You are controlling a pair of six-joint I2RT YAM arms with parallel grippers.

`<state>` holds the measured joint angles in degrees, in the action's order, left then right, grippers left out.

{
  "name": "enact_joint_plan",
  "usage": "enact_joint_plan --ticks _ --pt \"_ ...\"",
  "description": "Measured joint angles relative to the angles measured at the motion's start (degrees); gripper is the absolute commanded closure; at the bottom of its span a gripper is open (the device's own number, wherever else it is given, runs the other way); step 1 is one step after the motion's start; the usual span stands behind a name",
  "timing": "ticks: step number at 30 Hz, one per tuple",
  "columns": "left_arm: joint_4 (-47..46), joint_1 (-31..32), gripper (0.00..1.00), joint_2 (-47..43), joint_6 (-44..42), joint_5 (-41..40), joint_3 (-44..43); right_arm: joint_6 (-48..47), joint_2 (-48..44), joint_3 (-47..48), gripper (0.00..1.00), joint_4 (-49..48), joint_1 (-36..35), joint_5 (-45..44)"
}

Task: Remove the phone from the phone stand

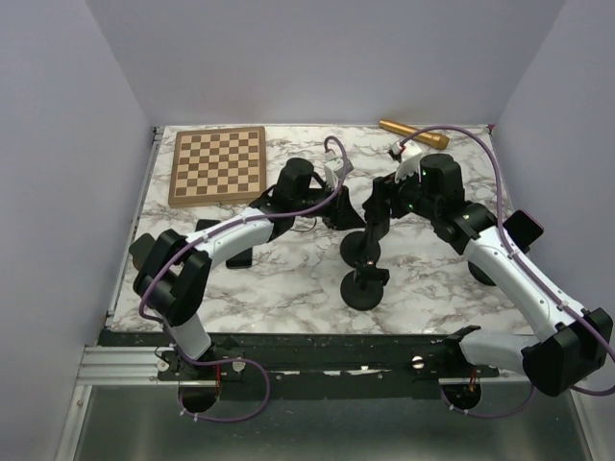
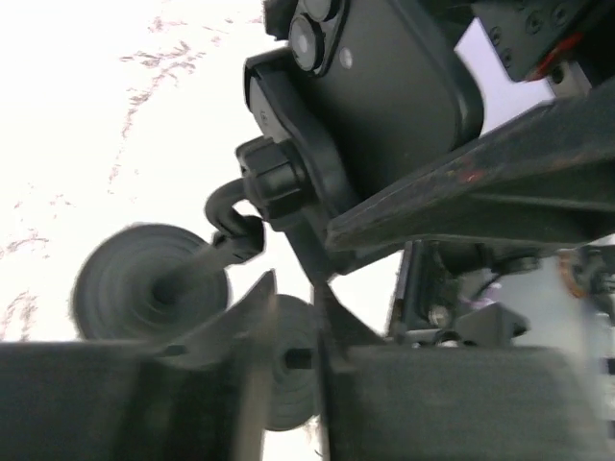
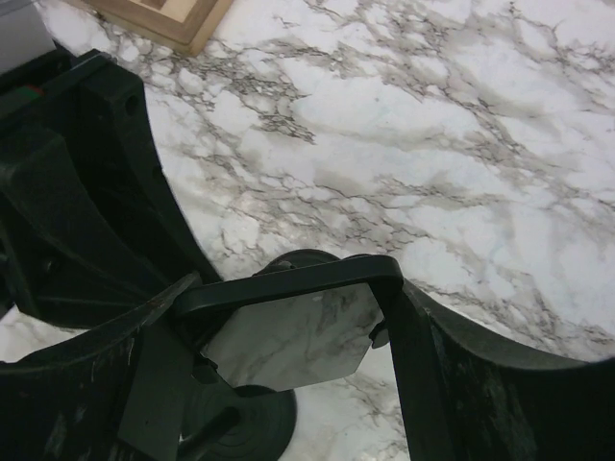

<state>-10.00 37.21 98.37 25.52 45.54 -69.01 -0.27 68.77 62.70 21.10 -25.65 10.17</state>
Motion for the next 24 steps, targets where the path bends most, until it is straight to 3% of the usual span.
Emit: enact_joint_plan --ticks 3,6,14,19,24 --pt "-3.4 0.9 0.27 -3.5 -0.9 -6.1 5.6 3.7 0.0 0.0 0.99 0.0 -1.2 -0.7" --pt "-4.6 1.8 0.21 -5.7 -1.1 -10.1 8.0 5.7 0.0 0.0 0.99 -0.1 -1.6 -1.5" --pt "-11.0 3.4 0.32 -7.1 -0.8 -14.2 7.8 7.9 0.7 0.5 0.99 -0.1 -1.7 -3.5" --pt "-12.4 3.9 0.52 -7.1 -0.6 -15.5 7.8 8.7 1.0 0.8 0.99 0.0 -1.7 -5.0" --pt "-12.1 4.9 0.58 -6.3 -0.4 -17.2 6.6 9.3 1.4 1.3 0.99 0.1 -1.6 -7.1"
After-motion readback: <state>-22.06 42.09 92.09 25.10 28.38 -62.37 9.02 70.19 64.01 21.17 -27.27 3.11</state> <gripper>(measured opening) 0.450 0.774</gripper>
